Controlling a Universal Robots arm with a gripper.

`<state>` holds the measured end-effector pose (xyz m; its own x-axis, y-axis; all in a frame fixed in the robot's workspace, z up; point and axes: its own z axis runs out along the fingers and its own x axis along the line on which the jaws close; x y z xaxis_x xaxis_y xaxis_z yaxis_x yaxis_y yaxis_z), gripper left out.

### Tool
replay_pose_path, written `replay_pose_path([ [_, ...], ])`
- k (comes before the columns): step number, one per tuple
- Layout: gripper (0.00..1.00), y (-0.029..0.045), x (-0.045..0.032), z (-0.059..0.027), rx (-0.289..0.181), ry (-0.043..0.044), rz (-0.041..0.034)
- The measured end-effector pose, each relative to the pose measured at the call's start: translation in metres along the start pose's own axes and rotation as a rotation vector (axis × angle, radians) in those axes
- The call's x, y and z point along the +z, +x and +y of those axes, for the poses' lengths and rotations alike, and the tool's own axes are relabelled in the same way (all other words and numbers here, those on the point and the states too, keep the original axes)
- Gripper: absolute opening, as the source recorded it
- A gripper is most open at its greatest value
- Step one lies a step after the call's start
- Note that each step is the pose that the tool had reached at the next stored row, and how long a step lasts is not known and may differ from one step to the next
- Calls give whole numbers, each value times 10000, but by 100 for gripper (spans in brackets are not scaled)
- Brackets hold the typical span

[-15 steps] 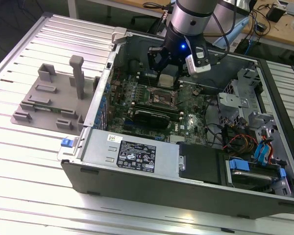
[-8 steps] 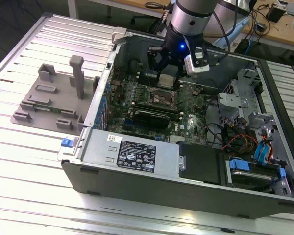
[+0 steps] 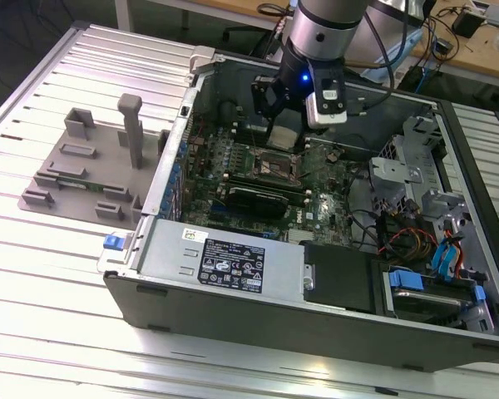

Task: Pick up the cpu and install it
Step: 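Place the cpu into insertion slot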

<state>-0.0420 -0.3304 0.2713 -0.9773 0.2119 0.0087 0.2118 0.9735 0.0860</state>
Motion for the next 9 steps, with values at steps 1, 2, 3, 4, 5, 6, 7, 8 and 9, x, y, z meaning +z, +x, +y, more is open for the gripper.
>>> replay_pose_path([
  [1, 54, 0, 1, 0, 248, -3, -21],
  [2, 54, 0, 1, 0, 402, -4, -35],
  [3, 54, 0, 1, 0, 563, -6, -49],
  [4, 54, 0, 2, 0, 876, -7, -75],
  [5, 54, 0, 3, 0, 1156, -10, -100],
  [6, 54, 0, 3, 0, 1289, -12, -111],
  [7, 54, 0, 3, -1, 1489, -13, -128],
  [8, 54, 0, 3, -1, 1805, -15, -155],
  [9, 54, 0, 4, -1, 2126, -18, -183],
])
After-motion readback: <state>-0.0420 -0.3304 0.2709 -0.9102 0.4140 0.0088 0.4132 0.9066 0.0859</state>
